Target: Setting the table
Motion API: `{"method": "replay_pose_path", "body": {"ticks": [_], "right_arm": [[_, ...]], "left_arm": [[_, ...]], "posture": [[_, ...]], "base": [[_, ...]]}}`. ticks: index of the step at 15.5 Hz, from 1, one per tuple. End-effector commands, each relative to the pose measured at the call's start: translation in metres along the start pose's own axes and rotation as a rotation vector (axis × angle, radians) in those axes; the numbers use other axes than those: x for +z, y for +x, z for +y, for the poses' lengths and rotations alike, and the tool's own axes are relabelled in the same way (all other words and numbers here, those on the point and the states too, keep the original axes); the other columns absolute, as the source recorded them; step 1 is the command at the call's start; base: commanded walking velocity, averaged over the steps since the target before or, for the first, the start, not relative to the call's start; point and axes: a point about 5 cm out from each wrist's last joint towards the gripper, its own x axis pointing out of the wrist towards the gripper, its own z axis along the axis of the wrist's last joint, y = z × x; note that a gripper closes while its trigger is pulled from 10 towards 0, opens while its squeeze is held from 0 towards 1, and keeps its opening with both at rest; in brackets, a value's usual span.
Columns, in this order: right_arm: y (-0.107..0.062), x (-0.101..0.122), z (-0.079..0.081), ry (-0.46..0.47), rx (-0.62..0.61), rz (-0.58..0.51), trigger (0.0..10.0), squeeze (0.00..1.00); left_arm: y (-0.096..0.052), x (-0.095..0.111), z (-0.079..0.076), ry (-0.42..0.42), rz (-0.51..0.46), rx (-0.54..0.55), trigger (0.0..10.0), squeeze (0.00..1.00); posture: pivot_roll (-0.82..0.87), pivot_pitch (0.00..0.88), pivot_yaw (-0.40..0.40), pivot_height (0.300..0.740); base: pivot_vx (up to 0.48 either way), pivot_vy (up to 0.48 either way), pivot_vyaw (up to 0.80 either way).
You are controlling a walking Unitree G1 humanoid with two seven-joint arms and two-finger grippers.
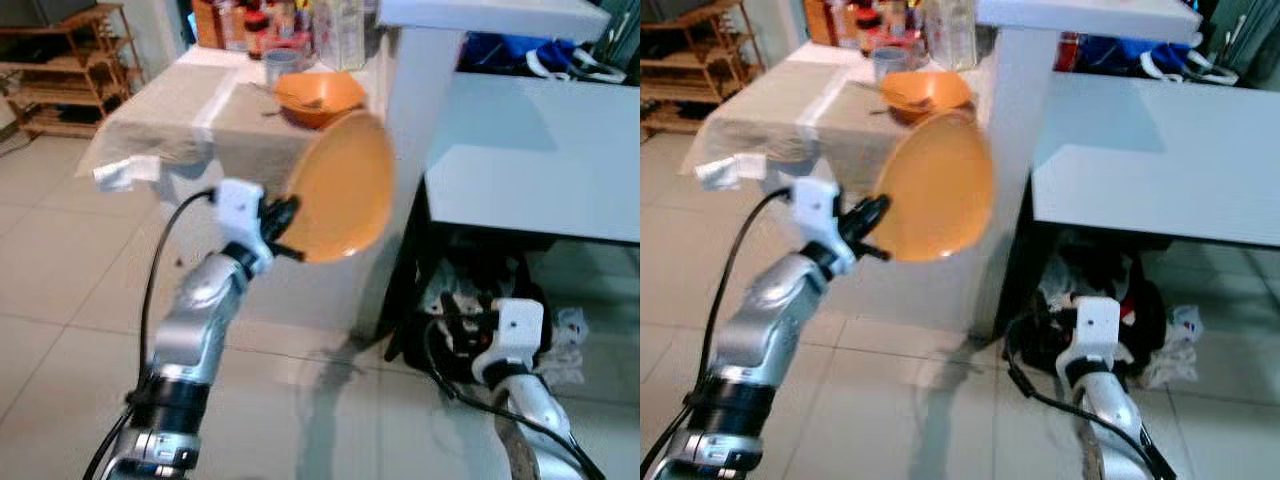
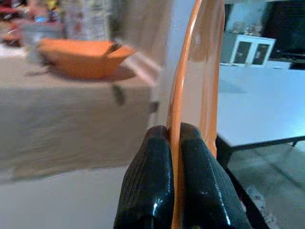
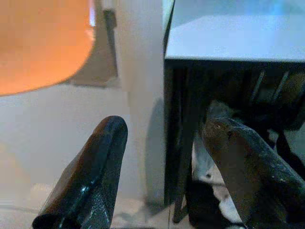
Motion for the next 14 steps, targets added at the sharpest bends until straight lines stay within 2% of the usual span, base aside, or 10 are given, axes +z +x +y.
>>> {"method": "replay_pose_path", "body": {"ticks": [1,5,8,14], "right_arm": [[0.002,0.002,0.006,0.004,0.011,-0.014,10.0,0.00],[0.003,0.004,0.003,-0.005,0.011,-0.020,10.0,0.00],[0.002,0.003,0.000,-0.009,-0.002,-0.020,10.0,0.00],[0.000,0.000,0.003,0.000,-0.008,-0.019,10.0,0.00]], "left_arm": [[-0.002,0.009,0.013,0.035,-0.037,0.051,0.0,0.00],[0.004,0.015,0.004,0.040,-0.066,0.023,0.0,0.00],[0.006,0.023,-0.011,0.031,-0.110,-0.041,0.0,0.00],[0.009,0.029,-0.013,0.064,-0.125,-0.051,0.0,0.00]], "posture": [[0.02,0.000,0.015,0.740],[0.00,0.000,0.018,0.740],[-0.02,0.000,0.028,0.740],[-0.02,0.000,0.043,0.740]], "base": [[0.277,-0.386,0.00],[0.289,-0.380,0.00],[0.289,-0.381,0.00],[0.289,-0.381,0.00]]}}
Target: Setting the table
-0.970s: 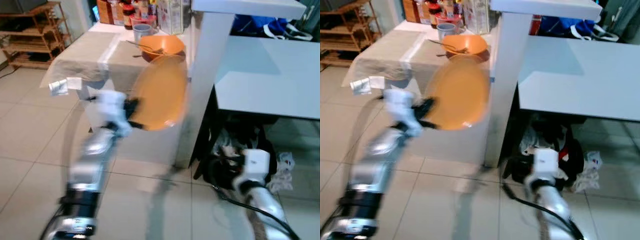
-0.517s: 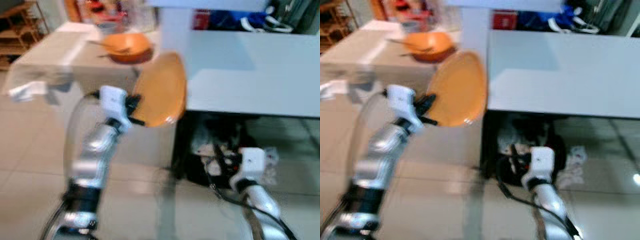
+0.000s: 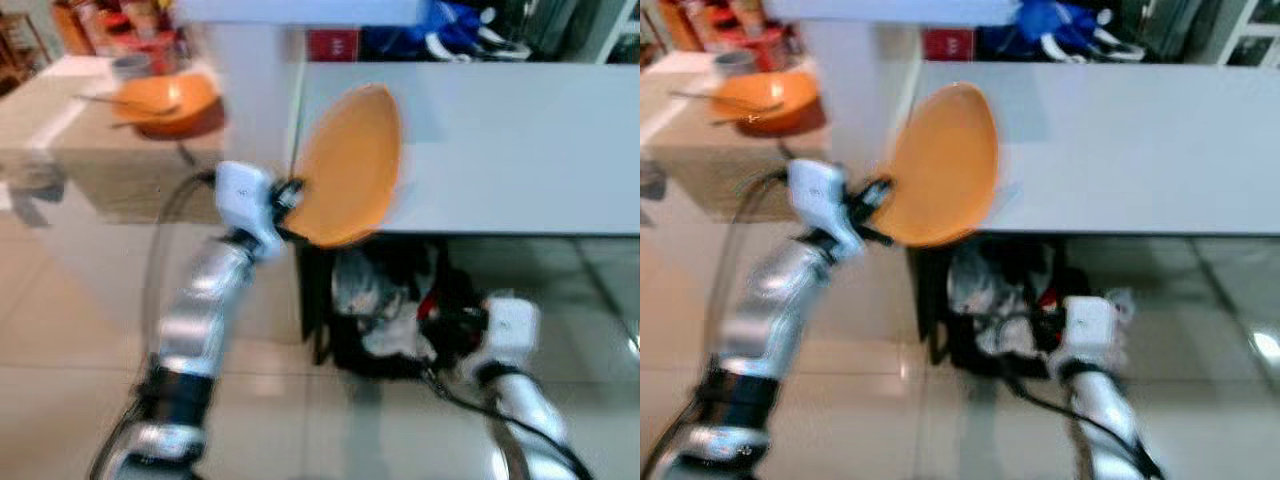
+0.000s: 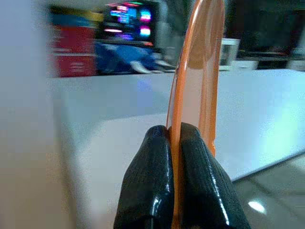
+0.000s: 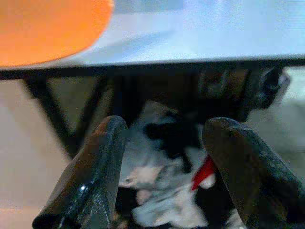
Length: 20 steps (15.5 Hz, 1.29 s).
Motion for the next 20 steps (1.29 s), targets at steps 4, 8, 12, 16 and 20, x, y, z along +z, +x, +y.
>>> {"method": "replay_pose_path", "body": {"ticks": [4,8,12,16,20], "right_arm": [[0.003,0.003,0.009,0.012,0.015,-0.024,10.0,0.00],[0.003,0.005,0.009,-0.003,0.017,-0.034,10.0,0.00],[0.001,0.006,0.009,-0.018,0.024,-0.039,10.0,0.00],[0.001,0.007,0.008,-0.025,0.032,-0.038,10.0,0.00],[0.000,0.006,0.009,-0.025,0.035,-0.035,10.0,0.00]], "left_arm": [[0.002,0.023,0.007,0.054,-0.080,0.010,0.0,0.00],[0.005,0.015,0.010,0.043,-0.050,0.043,0.0,0.00],[0.000,0.002,0.018,0.044,-0.006,0.079,0.0,0.00],[0.003,0.003,0.018,0.051,-0.011,0.079,0.0,0.00],[0.006,0.005,0.024,0.062,-0.018,0.090,0.0,0.00]], "posture": [[-0.02,0.000,0.046,0.740],[-0.04,0.000,0.050,0.740],[-0.04,0.000,0.044,0.740],[-0.04,0.000,0.043,0.740],[-0.05,0.000,0.045,0.740]], "base": [[0.290,-0.381,0.00],[0.290,-0.381,0.00],[0.290,-0.378,0.00],[0.288,-0.382,0.00],[0.289,-0.380,0.00]]}}
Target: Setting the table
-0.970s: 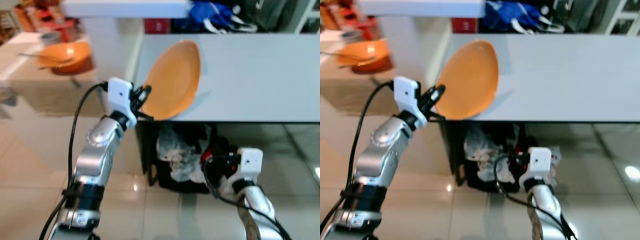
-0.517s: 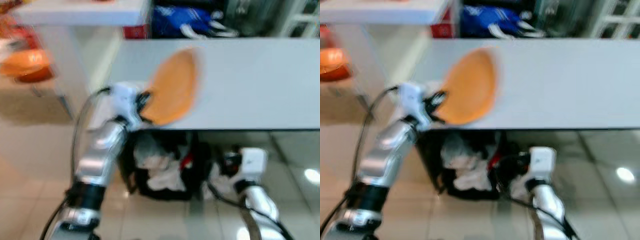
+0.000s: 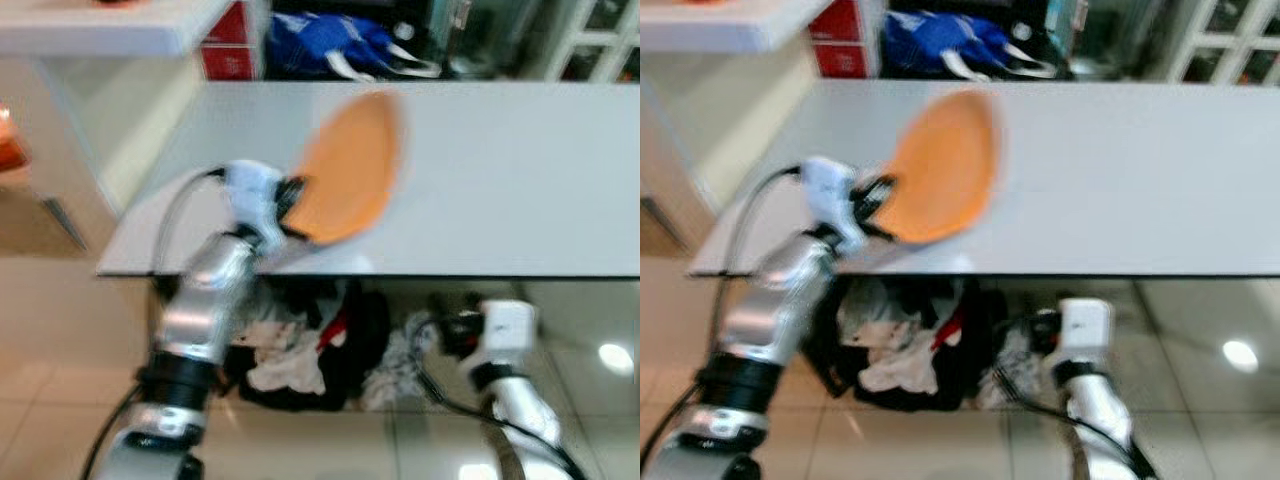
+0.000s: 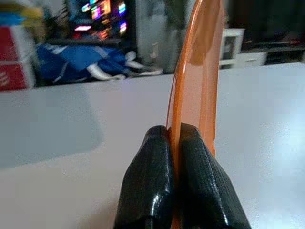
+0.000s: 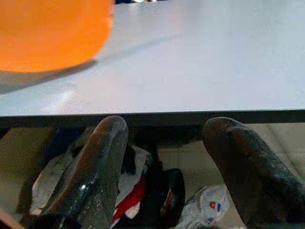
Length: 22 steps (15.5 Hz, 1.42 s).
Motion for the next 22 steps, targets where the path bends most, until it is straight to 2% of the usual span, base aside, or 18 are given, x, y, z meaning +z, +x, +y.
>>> {"method": "replay_pose_path", "body": {"ticks": [1,8,9,12,14,15,16,17,18,20,22], "right_arm": [[-0.001,0.004,-0.008,-0.021,-0.020,-0.011,10.0,0.00],[-0.003,0.003,-0.009,-0.025,-0.023,-0.002,10.0,0.00],[-0.004,0.002,-0.009,-0.024,-0.023,0.001,10.0,0.00],[-0.005,0.001,-0.009,-0.021,-0.025,0.006,10.0,0.00],[-0.005,0.001,-0.009,-0.022,-0.021,0.011,10.0,0.00],[-0.005,0.000,-0.009,-0.024,-0.015,0.014,10.0,0.00],[-0.005,0.000,-0.009,-0.026,-0.012,0.015,10.0,0.00],[-0.005,0.001,-0.008,-0.034,0.000,0.017,10.0,0.00],[-0.005,0.002,-0.008,-0.038,0.005,0.018,10.0,0.00],[-0.007,0.002,-0.010,-0.045,0.005,0.022,10.0,0.00],[-0.008,0.002,-0.011,-0.053,0.012,0.031,10.0,0.00]], "left_arm": [[0.006,0.010,-0.008,0.003,-0.049,-0.027,0.0,0.00],[0.007,0.008,-0.010,0.005,-0.052,-0.032,0.0,0.00],[0.007,0.012,-0.013,0.015,-0.071,-0.059,0.0,0.00],[0.020,0.019,-0.014,-0.063,-0.068,-0.030,0.0,0.00],[0.038,0.026,-0.005,-0.302,-0.057,0.081,0.0,0.00],[0.048,0.024,0.000,-0.461,-0.024,0.162,0.0,0.00],[0.052,0.021,0.001,-0.512,-0.005,0.198,0.0,0.00],[0.057,0.012,0.000,-0.623,0.039,0.245,0.0,0.00],[0.059,0.007,-0.001,-0.683,0.066,0.266,0.0,0.00],[0.056,-0.012,0.001,-0.822,0.165,0.373,0.0,0.00],[0.051,-0.028,0.002,-0.900,0.228,0.475,0.0,0.00]], "posture": [[-0.05,0.000,0.045,0.740],[-0.06,0.000,0.044,0.740],[-0.06,0.000,0.044,0.740],[-0.06,0.000,0.041,0.740],[-0.06,0.000,0.035,0.740],[-0.06,0.000,0.035,0.740],[-0.08,0.000,0.025,0.740],[-0.09,0.000,0.020,0.740],[-0.10,0.000,0.019,0.740],[-0.11,0.000,0.017,0.740],[-0.12,0.000,0.014,0.740]], "base": [[0.289,-0.379,0.00],[0.289,-0.379,0.00],[0.285,-0.382,0.00],[0.300,0.000,0.00],[0.000,0.000,0.00],[0.000,0.000,0.00],[0.000,0.000,0.00],[0.000,0.000,0.00],[0.000,0.000,0.00],[0.000,0.000,0.00],[0.000,0.000,0.00]]}}
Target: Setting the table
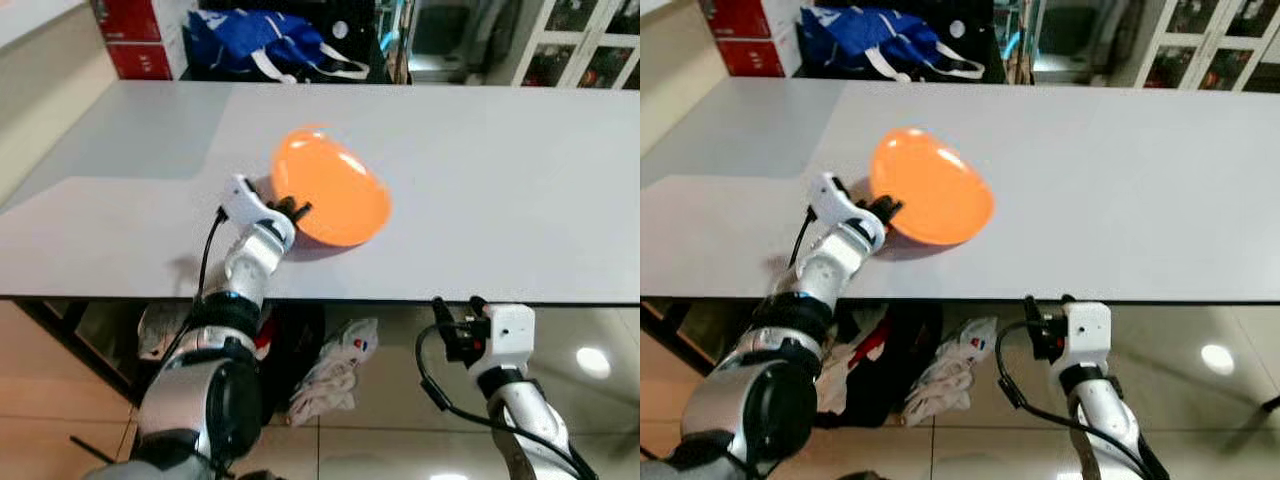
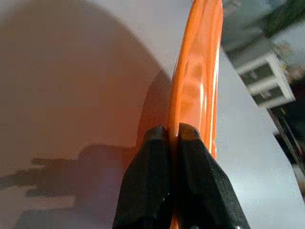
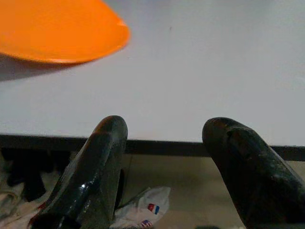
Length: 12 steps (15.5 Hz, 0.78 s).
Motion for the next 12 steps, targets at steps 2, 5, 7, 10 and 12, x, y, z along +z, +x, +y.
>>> {"method": "replay_pose_path", "body": {"ticks": [2,5,7,10,12], "right_arm": [[-0.002,0.002,-0.001,-0.020,0.021,0.010,10.0,0.00],[-0.004,0.001,-0.003,-0.029,0.028,0.021,10.0,0.00],[-0.004,0.003,-0.001,-0.033,0.039,0.023,10.0,0.00],[-0.004,0.002,0.000,-0.035,0.047,0.032,10.0,0.00],[-0.004,0.003,0.000,-0.037,0.051,0.035,10.0,0.00]], "left_arm": [[0.001,0.003,-0.002,-0.050,-0.028,0.042,0.0,0.00],[0.002,0.000,0.006,-0.057,-0.027,0.087,0.0,0.00],[0.003,-0.004,0.011,-0.028,-0.005,0.126,10.0,0.00],[0.003,-0.008,0.018,-0.018,-0.003,0.172,10.0,0.00],[0.003,-0.009,0.018,-0.008,-0.003,0.172,10.0,0.95]], "posture": [[-0.12,0.000,0.003,0.740],[-0.13,0.000,-0.009,0.740],[-0.13,0.000,-0.011,0.740],[-0.13,0.000,-0.014,0.740],[-0.13,0.000,-0.018,0.740]], "base": [[0.000,0.000,0.00],[0.000,0.000,0.00],[0.000,0.000,0.00],[0.000,0.000,0.00],[0.000,0.000,0.00]]}}
